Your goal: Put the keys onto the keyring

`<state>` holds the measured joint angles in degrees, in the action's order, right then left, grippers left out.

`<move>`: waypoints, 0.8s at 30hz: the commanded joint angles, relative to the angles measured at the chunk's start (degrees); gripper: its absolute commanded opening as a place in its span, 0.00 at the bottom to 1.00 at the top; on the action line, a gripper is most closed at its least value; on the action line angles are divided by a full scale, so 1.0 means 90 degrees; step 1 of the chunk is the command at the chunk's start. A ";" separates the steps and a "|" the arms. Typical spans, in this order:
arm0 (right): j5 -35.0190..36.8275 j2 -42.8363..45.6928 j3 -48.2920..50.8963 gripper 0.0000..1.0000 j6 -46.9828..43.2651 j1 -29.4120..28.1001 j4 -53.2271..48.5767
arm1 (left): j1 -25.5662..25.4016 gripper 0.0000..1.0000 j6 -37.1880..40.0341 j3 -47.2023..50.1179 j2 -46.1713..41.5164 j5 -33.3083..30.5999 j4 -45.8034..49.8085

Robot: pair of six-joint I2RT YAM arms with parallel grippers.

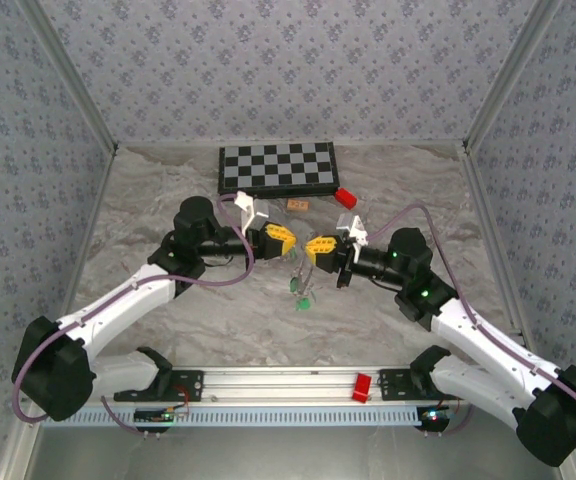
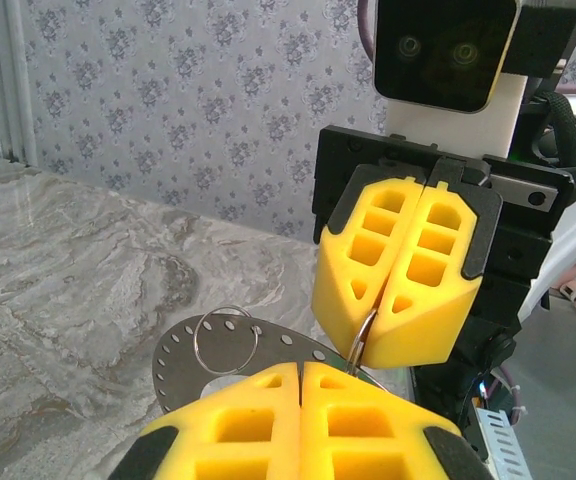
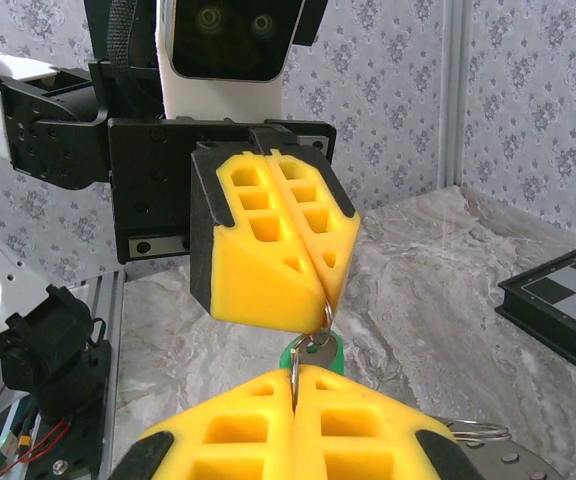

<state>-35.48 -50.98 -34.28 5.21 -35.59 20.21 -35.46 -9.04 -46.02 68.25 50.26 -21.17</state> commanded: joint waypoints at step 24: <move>-0.0135 0.0001 0.0366 0.00 0.0760 0.0146 0.1339 | -0.0064 0.00 -0.0243 -0.0148 0.0052 0.0529 -0.0324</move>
<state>-35.46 -51.07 -30.85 10.26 -34.74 27.83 -35.75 -10.59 -46.02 68.38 53.08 -22.55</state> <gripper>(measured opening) 0.040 0.045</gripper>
